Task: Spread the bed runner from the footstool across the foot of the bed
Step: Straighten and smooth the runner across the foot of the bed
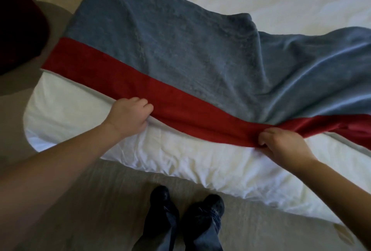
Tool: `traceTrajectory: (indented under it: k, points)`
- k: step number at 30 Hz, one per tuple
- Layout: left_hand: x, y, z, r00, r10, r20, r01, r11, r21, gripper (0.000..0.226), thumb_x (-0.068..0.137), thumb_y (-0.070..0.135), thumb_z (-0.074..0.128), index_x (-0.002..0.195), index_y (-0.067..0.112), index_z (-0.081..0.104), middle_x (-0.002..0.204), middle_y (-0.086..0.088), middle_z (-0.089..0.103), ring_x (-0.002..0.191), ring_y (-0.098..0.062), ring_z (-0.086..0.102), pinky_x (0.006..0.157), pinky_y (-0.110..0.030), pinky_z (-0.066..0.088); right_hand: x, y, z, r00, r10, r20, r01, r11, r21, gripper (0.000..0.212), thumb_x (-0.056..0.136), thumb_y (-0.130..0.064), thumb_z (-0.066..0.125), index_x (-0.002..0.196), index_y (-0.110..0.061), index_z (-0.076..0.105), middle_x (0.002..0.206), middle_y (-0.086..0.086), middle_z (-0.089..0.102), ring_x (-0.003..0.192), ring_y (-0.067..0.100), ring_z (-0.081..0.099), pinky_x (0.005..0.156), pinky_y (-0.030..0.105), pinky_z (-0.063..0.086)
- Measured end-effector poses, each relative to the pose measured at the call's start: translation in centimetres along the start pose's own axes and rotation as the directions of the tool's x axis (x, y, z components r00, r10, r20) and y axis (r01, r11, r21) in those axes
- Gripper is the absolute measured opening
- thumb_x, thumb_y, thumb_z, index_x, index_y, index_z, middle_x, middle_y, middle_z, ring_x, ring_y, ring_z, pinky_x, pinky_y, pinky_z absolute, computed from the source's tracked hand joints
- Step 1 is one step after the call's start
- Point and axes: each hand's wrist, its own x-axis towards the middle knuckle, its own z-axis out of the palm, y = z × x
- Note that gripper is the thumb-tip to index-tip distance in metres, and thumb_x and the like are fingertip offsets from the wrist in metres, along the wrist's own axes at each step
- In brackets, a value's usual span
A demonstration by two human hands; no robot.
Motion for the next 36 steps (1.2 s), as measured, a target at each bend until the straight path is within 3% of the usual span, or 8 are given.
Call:
traceTrajectory:
  k: [2,5,10,14,18,26,31,36]
  points:
    - [0.4,0.0,-0.2,1.000,0.026,0.000,-0.026,1.000,-0.008,0.022,0.053,0.019,0.076,0.064,0.011,0.058,0.059,-0.006,0.055,0.052,-0.027,0.057,0.041,-0.026,0.038,-0.3,-1.0,0.2,0.990,0.138,0.026,-0.138,0.990,-0.029,0.019,0.064,-0.021,0.085,0.075,-0.012,0.071,0.073,0.005,0.066,0.067,0.030,0.063,0.054,0.035,0.051]
    - [0.8,0.7,-0.3,0.997,0.074,-0.009,-0.074,0.996,-0.050,0.028,0.048,0.019,0.082,0.060,0.011,0.059,0.053,-0.005,0.056,0.046,-0.025,0.058,0.040,-0.025,0.040,0.0,-4.1,0.3,0.959,0.253,-0.124,-0.253,0.967,0.012,0.030,0.064,-0.028,0.079,0.084,-0.011,0.064,0.080,0.008,0.060,0.073,0.033,0.059,0.061,0.038,0.045]
    - [1.2,2.0,-0.1,0.997,0.069,-0.032,-0.073,0.989,-0.125,0.028,0.047,0.015,0.084,0.061,0.009,0.061,0.052,-0.008,0.058,0.045,-0.026,0.060,0.040,-0.027,0.042,4.5,-14.9,0.4,0.984,0.131,-0.117,-0.116,0.985,0.130,0.047,0.069,-0.057,0.068,0.092,-0.017,0.060,0.083,0.002,0.057,0.072,0.025,0.056,0.061,0.034,0.042]
    - [0.9,-0.3,1.0,0.997,0.067,0.048,-0.062,0.992,-0.110,0.023,0.077,0.035,0.064,0.092,0.019,0.058,0.087,0.001,0.061,0.085,-0.022,0.061,0.060,-0.031,0.038,10.8,-21.8,0.5,0.982,0.171,-0.078,-0.159,0.977,0.141,0.032,0.075,-0.038,0.068,0.095,-0.015,0.056,0.090,0.004,0.059,0.081,0.026,0.058,0.062,0.035,0.041]
    - [-0.5,-6.7,1.5,0.989,-0.015,0.149,0.012,1.000,0.021,0.025,0.074,0.020,0.058,0.098,0.020,0.052,0.096,0.000,0.055,0.093,-0.023,0.056,0.067,-0.033,0.041,14.4,-24.6,1.2,0.978,0.205,0.031,-0.208,0.970,0.123,0.019,0.079,-0.009,0.056,0.097,-0.014,0.053,0.095,0.005,0.057,0.084,0.026,0.056,0.061,0.032,0.032]
    - [-4.3,-20.1,3.3,0.885,-0.449,0.119,0.423,0.885,0.195,0.018,0.085,0.001,0.047,0.102,0.004,0.053,0.099,-0.017,0.055,0.093,-0.038,0.056,0.069,-0.041,0.045,17.5,-27.5,1.7,0.998,0.059,0.015,-0.061,0.988,0.143,0.016,0.082,-0.018,0.053,0.098,-0.016,0.051,0.091,0.001,0.056,0.074,0.022,0.054,0.052,0.028,0.026]
    - [-3.7,-22.6,4.1,0.893,-0.423,0.153,0.393,0.899,0.193,0.020,0.086,0.001,0.048,0.105,0.005,0.053,0.101,-0.017,0.056,0.096,-0.036,0.057,0.072,-0.039,0.044,21.5,-31.3,1.9,0.999,0.048,-0.025,-0.043,0.986,0.162,0.014,0.087,-0.018,0.050,0.101,-0.016,0.051,0.090,0.002,0.057,0.067,0.019,0.045,0.050,0.029,0.026]
    - [-3.6,-23.3,5.3,0.911,-0.393,0.122,0.372,0.914,0.165,0.021,0.087,-0.003,0.045,0.107,0.002,0.051,0.102,-0.020,0.055,0.092,-0.037,0.059,0.067,-0.039,0.042,25.3,-34.5,2.5,0.996,0.067,-0.063,-0.057,0.987,0.148,0.014,0.090,-0.019,0.051,0.104,-0.015,0.051,0.094,0.002,0.058,0.078,0.023,0.056,0.048,0.028,0.022]
